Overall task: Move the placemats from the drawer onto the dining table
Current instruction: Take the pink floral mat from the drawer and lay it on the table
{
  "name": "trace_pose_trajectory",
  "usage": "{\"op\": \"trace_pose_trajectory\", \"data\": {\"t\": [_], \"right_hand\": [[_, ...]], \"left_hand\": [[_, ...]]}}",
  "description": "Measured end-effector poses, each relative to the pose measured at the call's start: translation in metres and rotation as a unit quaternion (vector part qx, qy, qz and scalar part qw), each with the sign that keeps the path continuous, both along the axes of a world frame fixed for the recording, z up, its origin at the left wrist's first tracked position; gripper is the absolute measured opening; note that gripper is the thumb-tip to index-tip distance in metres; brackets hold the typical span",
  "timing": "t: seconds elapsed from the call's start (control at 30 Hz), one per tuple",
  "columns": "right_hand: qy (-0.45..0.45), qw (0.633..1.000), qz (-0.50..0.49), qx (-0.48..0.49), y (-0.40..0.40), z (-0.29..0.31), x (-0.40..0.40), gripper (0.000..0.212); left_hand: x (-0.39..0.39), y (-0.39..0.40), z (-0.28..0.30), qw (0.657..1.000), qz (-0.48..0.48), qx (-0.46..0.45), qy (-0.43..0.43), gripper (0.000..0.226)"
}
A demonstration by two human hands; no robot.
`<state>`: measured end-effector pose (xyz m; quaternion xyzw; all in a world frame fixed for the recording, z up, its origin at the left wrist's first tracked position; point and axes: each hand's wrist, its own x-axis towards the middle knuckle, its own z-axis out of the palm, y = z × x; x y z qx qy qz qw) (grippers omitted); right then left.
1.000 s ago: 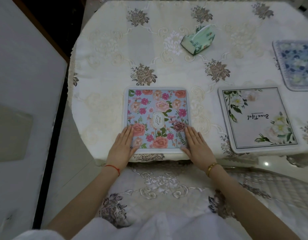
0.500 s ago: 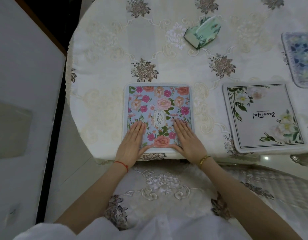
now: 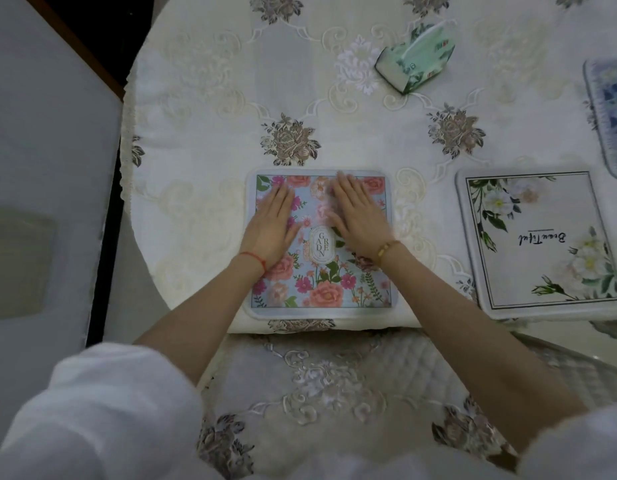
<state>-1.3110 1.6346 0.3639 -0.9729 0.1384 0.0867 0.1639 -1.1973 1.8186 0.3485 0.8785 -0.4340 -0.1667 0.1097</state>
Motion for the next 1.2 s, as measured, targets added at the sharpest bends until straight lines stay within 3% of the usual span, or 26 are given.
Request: {"op": "trace_pose_trajectory", "data": {"t": [0.23, 0.5, 0.7, 1.07, 1.2], "right_hand": [[0.018, 0.999, 0.048, 0.002, 0.002, -0.021, 0.05, 0.064], [0.004, 0.997, -0.072, -0.007, -0.024, -0.025, -0.011, 0.068], [0.0, 0.993, -0.118, 0.004, 0.005, -0.022, -0.058, 0.066], [0.055, 0.996, -0.075, 0.006, 0.052, -0.012, -0.145, 0.081], [0.067, 0.996, -0.058, 0.02, 0.057, 0.0, -0.167, 0.074]], "left_hand": [[0.03, -0.037, -0.012, 1.0, 0.0, -0.006, -0.024, 0.058], [0.014, 0.003, -0.018, 0.997, 0.068, -0.004, -0.034, 0.059], [-0.021, 0.033, -0.009, 0.996, 0.083, 0.012, -0.03, 0.06], [-0.107, 0.097, 0.005, 0.998, 0.039, 0.041, -0.007, 0.071], [-0.124, 0.111, 0.015, 0.998, 0.021, 0.063, 0.011, 0.071]]}}
